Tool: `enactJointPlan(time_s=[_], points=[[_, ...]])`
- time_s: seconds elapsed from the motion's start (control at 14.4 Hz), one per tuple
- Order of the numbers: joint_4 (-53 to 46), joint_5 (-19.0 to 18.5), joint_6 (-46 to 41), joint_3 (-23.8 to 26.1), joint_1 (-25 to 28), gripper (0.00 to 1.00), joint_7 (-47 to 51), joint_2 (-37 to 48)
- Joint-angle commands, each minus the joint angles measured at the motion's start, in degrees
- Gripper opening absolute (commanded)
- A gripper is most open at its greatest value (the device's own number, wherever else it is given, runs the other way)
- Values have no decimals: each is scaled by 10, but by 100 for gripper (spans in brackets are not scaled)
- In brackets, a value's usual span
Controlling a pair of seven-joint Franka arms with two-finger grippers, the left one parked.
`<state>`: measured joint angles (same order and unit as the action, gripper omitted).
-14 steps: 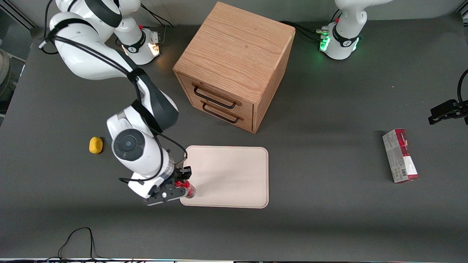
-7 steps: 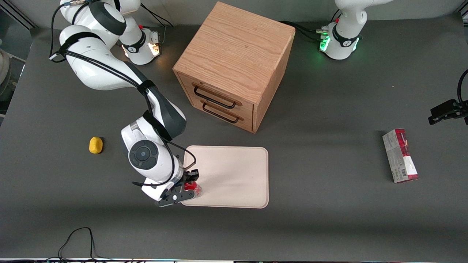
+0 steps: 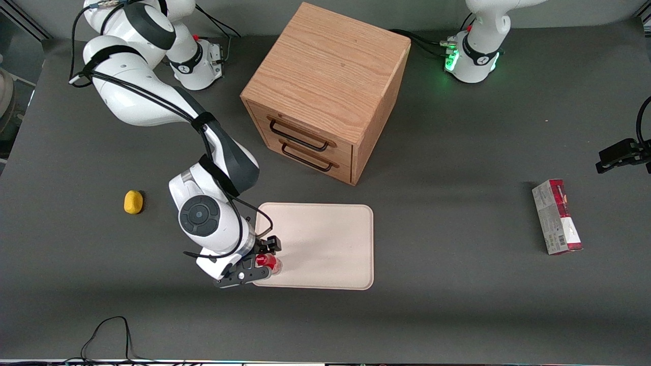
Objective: Place coke bottle on tray
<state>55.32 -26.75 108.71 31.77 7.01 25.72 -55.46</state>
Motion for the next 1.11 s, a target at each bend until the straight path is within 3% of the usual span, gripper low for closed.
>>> enactJointPlan(time_s=[0.0,0.28,0.55,0.76,1.04], points=[[-2,-13,3,4,2,100,36,9],[24,5,-31,4,-18,100,28,74],[183,100,-63,-13,-79,100,-17,245],[344,210,-54,-108,-79,100,-44,415],[544,283,-19,-195,-77,100,-117,601]])
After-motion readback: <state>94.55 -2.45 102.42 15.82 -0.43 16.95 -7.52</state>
